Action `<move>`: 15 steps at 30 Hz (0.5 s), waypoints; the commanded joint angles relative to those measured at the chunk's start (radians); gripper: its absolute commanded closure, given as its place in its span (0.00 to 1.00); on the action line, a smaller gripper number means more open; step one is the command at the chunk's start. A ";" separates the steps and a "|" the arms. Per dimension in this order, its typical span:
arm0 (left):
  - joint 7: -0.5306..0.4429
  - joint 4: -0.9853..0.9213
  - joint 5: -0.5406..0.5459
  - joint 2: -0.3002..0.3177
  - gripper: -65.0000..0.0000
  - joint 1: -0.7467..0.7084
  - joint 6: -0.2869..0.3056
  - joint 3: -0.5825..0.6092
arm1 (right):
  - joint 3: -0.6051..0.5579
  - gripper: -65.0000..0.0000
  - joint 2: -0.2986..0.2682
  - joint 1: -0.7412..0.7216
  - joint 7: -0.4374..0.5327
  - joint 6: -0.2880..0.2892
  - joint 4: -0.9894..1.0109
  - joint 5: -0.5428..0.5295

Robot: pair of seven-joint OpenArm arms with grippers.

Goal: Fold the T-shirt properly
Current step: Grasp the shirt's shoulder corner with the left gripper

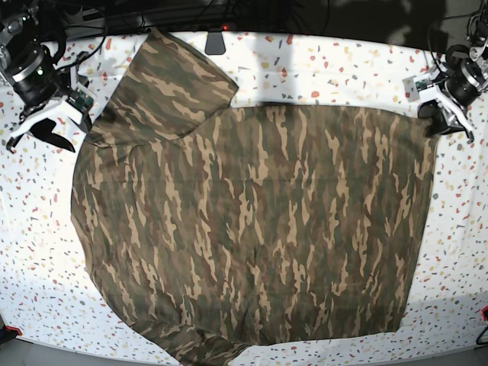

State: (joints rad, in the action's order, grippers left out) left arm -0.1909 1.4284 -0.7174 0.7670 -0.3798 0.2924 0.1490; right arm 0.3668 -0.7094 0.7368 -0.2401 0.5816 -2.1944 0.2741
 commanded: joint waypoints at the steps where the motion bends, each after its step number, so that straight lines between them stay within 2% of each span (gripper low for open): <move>1: 0.018 -0.002 -0.004 0.014 0.75 -0.003 0.017 -0.001 | 0.011 0.60 -0.016 0.001 0.006 -0.012 -0.016 -0.027; 2: 0.017 -0.002 -0.004 0.014 0.83 -0.003 0.017 -0.001 | 0.011 0.60 -0.016 0.001 -0.001 -0.010 -0.016 -0.052; 4: 0.017 -0.002 -0.004 0.014 1.00 -0.003 0.017 -0.001 | 0.011 0.59 -0.016 0.001 -0.011 0.048 -0.016 -0.093; 5: 0.017 -0.002 -0.003 0.014 1.00 -0.003 0.017 -0.001 | 0.011 0.59 -0.016 0.001 -0.011 0.094 -0.016 -0.109; 6: 0.017 -0.002 0.005 0.014 1.00 -0.003 0.017 -0.001 | 0.011 0.58 -0.016 0.004 -0.011 0.117 -0.016 -0.132; 10: 0.018 -0.002 0.096 0.014 1.00 -0.002 0.017 -0.001 | 0.010 0.48 -0.016 0.031 -0.011 0.117 -0.016 -0.213; 15: 0.005 -0.002 0.156 0.009 1.00 -0.002 0.017 -0.001 | -0.061 0.48 -0.016 0.031 -0.033 0.117 -0.003 -0.283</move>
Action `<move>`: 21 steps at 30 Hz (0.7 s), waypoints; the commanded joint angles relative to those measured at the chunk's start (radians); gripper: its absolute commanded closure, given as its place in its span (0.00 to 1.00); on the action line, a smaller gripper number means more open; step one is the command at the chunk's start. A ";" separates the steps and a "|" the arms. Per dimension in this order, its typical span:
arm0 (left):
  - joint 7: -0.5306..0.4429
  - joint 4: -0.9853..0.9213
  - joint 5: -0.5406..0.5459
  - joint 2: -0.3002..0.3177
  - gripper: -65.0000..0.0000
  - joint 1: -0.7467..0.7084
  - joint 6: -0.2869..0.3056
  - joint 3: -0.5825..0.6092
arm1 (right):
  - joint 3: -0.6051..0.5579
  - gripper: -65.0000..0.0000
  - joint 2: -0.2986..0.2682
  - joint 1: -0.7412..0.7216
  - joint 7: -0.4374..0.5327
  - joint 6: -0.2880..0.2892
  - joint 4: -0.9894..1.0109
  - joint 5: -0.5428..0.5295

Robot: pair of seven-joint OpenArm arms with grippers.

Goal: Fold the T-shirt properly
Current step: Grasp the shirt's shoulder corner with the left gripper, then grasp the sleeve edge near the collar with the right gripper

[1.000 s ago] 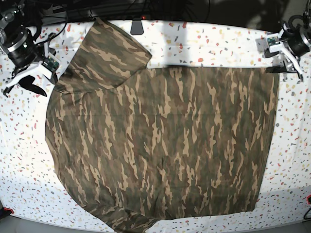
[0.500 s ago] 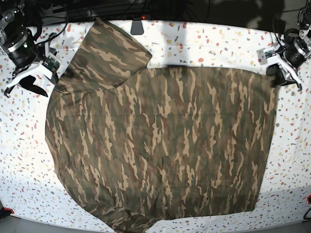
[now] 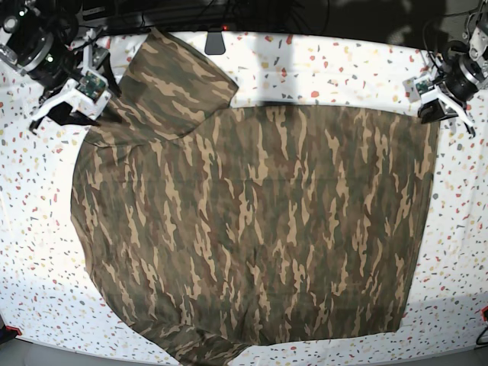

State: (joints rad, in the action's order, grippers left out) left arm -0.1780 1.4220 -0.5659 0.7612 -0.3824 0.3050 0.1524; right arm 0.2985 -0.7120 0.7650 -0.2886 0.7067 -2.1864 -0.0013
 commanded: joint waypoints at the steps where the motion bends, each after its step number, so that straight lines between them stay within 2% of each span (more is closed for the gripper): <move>1: -0.019 0.005 0.019 0.015 1.00 0.000 0.004 -0.005 | -0.023 0.48 -0.012 0.003 0.013 -0.009 -0.006 -0.006; 8: -0.034 0.005 0.025 0.014 1.00 0.000 0.005 -0.005 | -0.308 0.48 -0.011 -0.030 0.008 -0.009 0.059 0.088; 10: -0.034 0.005 0.025 0.015 1.00 0.000 0.005 -0.005 | -0.383 0.48 -0.003 -0.057 0.007 -0.060 0.078 0.120; 12: -0.034 0.005 0.025 0.014 1.00 0.000 0.005 -0.005 | -0.442 0.48 0.027 -0.092 0.007 -0.096 0.106 0.174; 14: -0.034 0.005 0.026 0.014 1.00 0.000 0.005 -0.005 | -0.491 0.48 0.063 -0.133 0.007 -0.098 0.148 0.211; 21: -0.034 0.005 0.025 0.014 1.00 0.000 0.005 -0.005 | -0.600 0.48 0.168 -0.224 -0.005 -0.097 0.263 0.211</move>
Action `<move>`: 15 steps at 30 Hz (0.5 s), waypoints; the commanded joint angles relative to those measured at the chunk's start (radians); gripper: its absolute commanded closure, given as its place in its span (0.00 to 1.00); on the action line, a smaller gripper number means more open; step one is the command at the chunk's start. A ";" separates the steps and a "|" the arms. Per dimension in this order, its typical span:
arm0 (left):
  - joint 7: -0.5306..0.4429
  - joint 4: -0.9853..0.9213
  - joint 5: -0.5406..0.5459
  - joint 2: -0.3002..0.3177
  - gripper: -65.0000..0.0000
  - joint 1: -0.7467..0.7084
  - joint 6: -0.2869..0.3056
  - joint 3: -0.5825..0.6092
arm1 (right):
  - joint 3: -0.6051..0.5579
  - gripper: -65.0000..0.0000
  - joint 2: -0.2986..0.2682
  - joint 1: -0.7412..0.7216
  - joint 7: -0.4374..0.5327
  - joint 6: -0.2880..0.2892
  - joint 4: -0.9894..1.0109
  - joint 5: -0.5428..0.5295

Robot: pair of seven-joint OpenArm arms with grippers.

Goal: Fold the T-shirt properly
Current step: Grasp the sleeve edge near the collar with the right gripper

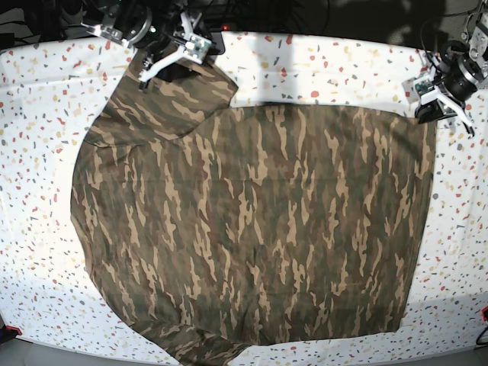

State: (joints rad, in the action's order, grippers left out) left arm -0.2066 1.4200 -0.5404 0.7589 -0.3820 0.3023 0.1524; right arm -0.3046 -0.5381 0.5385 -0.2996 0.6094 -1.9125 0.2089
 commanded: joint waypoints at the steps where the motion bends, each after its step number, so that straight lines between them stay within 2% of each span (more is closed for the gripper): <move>1: -0.005 0.006 0.000 0.017 1.00 0.000 0.007 -0.005 | -0.005 0.48 -0.001 0.002 -0.012 0.000 -0.010 0.002; 4: -0.005 0.006 0.000 0.017 1.00 0.000 0.007 -0.005 | -0.017 0.48 0.001 0.002 -0.089 0.000 -0.011 0.002; 11: -0.005 0.006 0.000 0.017 1.00 0.000 0.007 -0.005 | -0.016 0.48 0.000 0.002 -0.372 -0.005 -0.011 0.008; 15: -0.005 0.006 0.000 0.017 1.00 0.000 0.007 -0.005 | -0.016 0.48 -0.006 0.002 -0.409 -0.058 -0.011 0.102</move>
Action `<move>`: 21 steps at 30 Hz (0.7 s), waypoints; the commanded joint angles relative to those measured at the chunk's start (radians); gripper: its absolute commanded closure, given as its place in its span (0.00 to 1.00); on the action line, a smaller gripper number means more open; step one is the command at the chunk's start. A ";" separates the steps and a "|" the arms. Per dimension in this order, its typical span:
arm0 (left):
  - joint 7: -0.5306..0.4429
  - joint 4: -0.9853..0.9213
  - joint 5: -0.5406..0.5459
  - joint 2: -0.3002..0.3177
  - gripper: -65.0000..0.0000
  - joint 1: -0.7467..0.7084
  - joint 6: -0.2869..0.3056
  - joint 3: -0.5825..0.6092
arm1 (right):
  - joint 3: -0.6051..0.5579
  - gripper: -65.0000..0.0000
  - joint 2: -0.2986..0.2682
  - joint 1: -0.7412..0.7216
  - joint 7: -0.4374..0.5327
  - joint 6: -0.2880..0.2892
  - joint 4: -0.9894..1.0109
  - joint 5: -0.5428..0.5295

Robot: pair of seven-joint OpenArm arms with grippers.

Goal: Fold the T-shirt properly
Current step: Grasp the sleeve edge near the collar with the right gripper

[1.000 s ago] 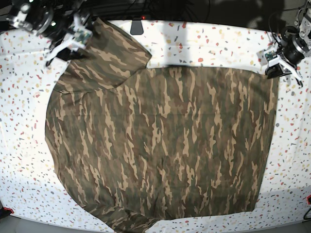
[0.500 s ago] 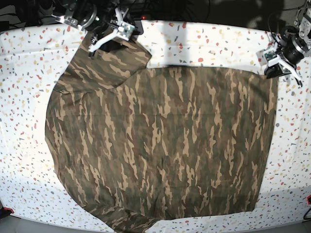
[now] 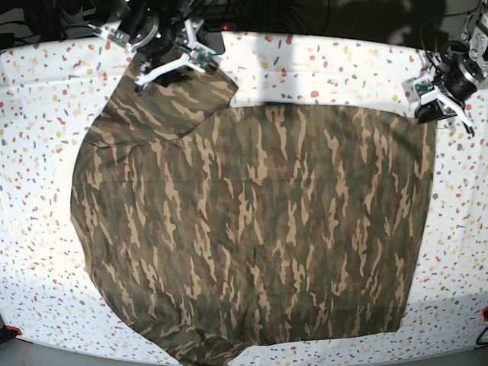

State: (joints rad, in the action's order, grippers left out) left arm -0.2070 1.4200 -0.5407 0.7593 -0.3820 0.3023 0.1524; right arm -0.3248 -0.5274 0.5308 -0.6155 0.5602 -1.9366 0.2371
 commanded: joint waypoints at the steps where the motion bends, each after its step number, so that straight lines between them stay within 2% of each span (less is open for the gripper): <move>1: -0.005 0.006 0.000 0.016 1.00 0.000 0.007 -0.005 | 0.004 0.48 -0.021 0.010 -0.098 -0.019 0.013 0.088; 9: -0.005 0.006 0.000 0.017 1.00 0.000 0.007 -0.005 | 0.004 0.48 -0.055 0.021 -0.146 -0.023 0.012 0.101; 13: -0.004 0.006 0.000 0.017 1.00 0.000 0.007 -0.005 | 0.003 0.48 -0.064 0.025 -0.164 -0.010 0.010 0.039; 21: -0.005 0.006 0.000 0.017 1.00 0.000 0.007 -0.005 | 0.004 0.48 -0.189 0.102 -0.164 -0.021 -0.089 0.040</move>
State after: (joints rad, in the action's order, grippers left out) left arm -0.2070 1.4200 -0.5407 0.7589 -0.3820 0.3023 0.1524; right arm -0.3271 -0.6991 0.6228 -0.7231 0.5449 -2.0209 0.2493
